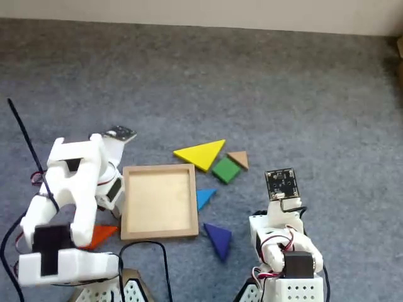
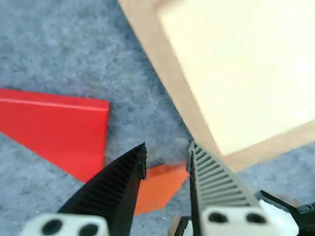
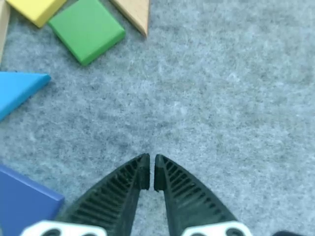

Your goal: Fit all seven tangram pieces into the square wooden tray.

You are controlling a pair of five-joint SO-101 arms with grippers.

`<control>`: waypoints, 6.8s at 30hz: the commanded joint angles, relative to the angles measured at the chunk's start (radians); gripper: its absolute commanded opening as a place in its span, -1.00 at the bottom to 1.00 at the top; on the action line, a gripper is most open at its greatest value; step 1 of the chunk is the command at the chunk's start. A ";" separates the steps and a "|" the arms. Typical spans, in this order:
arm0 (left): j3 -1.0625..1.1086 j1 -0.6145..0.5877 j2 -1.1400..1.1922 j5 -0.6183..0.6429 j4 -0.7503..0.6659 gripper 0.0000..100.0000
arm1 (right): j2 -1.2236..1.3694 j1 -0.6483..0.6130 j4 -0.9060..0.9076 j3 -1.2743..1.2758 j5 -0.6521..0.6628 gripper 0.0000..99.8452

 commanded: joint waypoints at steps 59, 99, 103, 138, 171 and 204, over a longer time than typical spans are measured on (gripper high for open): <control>0.113 -0.317 -0.058 0.092 -0.451 -0.40 | -0.013 0.010 0.007 0.148 0.008 -0.93; -0.128 0.110 -0.596 0.276 0.092 -0.46 | -0.013 0.007 0.007 0.148 0.003 -0.93; -0.125 0.013 -0.595 0.275 0.083 -0.46 | -0.013 0.007 0.007 0.148 0.003 -0.93; -0.274 -0.159 0.073 0.368 -0.140 -0.35 | -0.013 0.007 0.007 0.148 0.003 -0.93; -0.479 -0.079 0.360 0.308 -0.189 -0.62 | -0.013 0.007 0.007 0.148 0.003 -0.93; -0.591 -0.153 0.364 0.287 -0.107 -0.47 | -0.013 0.007 0.007 0.148 0.003 -0.93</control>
